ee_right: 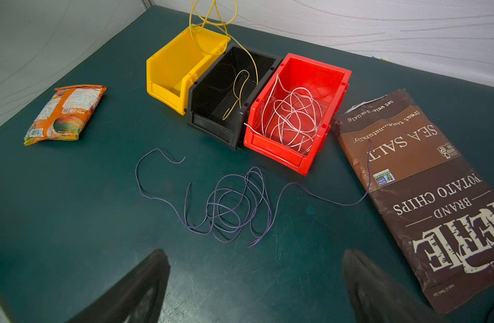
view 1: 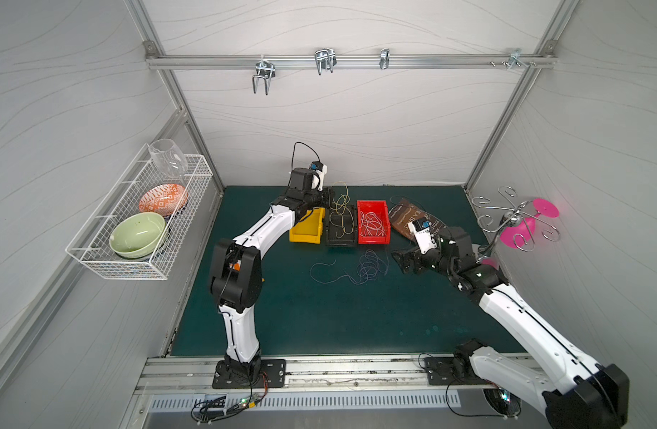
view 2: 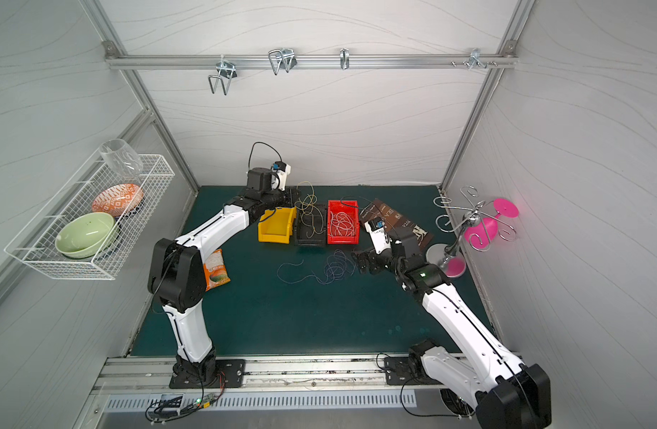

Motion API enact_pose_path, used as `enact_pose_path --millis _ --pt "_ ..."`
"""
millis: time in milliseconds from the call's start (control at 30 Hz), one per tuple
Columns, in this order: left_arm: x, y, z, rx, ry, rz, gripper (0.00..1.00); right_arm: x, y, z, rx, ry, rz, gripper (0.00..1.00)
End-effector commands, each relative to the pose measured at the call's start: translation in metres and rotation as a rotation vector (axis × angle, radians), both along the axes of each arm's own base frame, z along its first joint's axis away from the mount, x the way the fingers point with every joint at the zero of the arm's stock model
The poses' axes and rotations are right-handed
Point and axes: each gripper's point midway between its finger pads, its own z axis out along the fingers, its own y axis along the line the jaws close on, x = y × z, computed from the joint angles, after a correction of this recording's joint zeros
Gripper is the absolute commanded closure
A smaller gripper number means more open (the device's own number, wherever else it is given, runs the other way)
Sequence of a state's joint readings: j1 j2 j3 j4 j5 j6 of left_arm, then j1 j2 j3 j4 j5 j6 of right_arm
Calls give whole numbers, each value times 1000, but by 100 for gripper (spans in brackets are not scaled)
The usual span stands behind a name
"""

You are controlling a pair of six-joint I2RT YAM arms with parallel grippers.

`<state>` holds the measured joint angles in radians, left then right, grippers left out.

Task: Untangle and sort cables by color
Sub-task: Place the cable in the bin.

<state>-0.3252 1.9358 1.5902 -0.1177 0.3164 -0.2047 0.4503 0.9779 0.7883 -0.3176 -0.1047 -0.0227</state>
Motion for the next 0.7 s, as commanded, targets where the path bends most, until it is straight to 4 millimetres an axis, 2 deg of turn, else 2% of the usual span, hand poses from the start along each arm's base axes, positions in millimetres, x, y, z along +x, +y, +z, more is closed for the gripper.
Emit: enact_pose_path --millis 0,200,500,667 --pt "11 3 3 68 -47 4 100 -3 -4 -3 0 15 -14 1" --pt "8 7 -10 135 -40 -18 100 -4 -4 -8 5 27 -13 1" --pt "4 -18 -58 275 23 -87 100 0 -7 -11 -15 33 -36 1" --pt "5 -23 -78 306 65 -84 100 2 -14 -14 -59 52 -59 1"
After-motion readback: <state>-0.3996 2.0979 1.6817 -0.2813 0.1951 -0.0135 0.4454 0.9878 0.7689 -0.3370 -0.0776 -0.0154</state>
